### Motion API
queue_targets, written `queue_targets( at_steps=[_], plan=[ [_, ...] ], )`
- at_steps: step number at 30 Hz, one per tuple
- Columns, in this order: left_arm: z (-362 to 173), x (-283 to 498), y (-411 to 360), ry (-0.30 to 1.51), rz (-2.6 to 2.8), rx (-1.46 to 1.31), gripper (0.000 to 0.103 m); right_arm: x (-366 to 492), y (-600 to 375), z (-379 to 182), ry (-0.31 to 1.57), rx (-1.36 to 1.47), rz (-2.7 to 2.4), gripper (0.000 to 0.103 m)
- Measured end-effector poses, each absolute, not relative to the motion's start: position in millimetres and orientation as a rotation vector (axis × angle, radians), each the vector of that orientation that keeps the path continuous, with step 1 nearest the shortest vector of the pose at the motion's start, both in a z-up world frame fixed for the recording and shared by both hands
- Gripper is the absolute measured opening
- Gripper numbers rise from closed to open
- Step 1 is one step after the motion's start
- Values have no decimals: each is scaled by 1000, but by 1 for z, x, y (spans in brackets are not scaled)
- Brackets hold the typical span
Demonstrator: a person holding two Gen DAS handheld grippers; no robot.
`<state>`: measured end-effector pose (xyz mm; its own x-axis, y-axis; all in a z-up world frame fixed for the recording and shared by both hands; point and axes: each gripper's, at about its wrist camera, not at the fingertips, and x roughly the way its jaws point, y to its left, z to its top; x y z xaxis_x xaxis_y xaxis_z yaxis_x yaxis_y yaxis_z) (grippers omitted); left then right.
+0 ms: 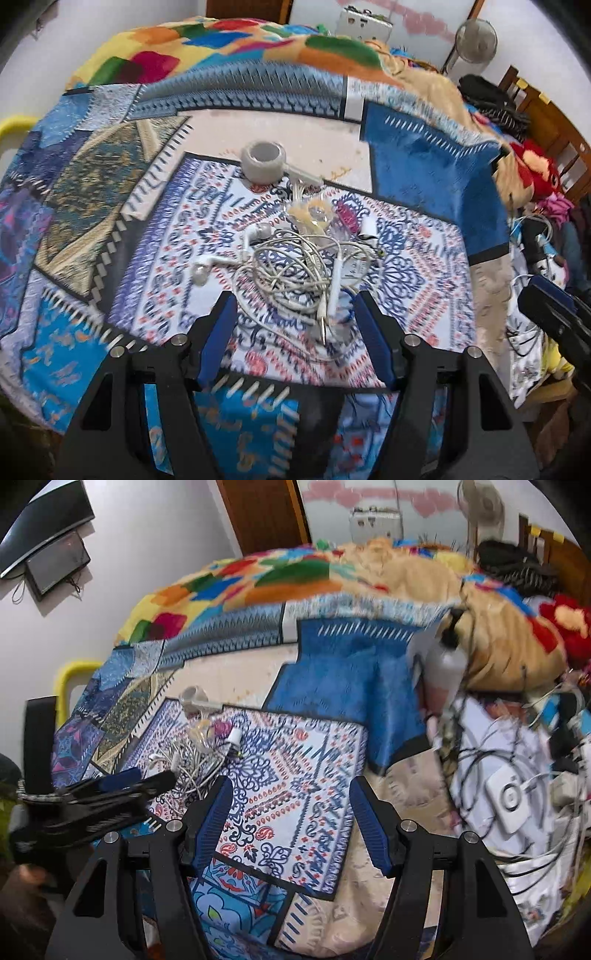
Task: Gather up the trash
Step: 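Move both tools back toward the white cable pile on the bed, then grasp the white earphone cable with the left tool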
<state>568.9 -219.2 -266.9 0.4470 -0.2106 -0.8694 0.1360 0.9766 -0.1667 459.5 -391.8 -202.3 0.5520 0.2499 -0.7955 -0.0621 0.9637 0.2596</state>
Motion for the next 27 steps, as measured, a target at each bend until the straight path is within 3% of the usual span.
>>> queue_targets(
  at_steps=[1,3,5,6,9,23,27],
  plan=[
    [-271,571,-220,1086,-215,-76,64,464,-391,-207,983,219,196,62],
    [-276,575,-218,1080,-217,-95,44,470,-387,-214,1000,220,208,62],
    [-280,576,-213,1084,-235,-130,36,474,-383,-218,1002,215,211,62],
    [-280,576,-210,1082,-247,-148,24,477,-382,-220,1003,214,213,62],
    [-275,570,-203,1065,-275,-171,12,483,-377,-223,1003,217,218,62],
    [-208,538,-155,890,-256,-225,10,497,-343,-233,1021,194,277,53],
    [-219,539,-139,899,-179,-199,10,512,-333,-237,1026,186,303,40]
  ],
)
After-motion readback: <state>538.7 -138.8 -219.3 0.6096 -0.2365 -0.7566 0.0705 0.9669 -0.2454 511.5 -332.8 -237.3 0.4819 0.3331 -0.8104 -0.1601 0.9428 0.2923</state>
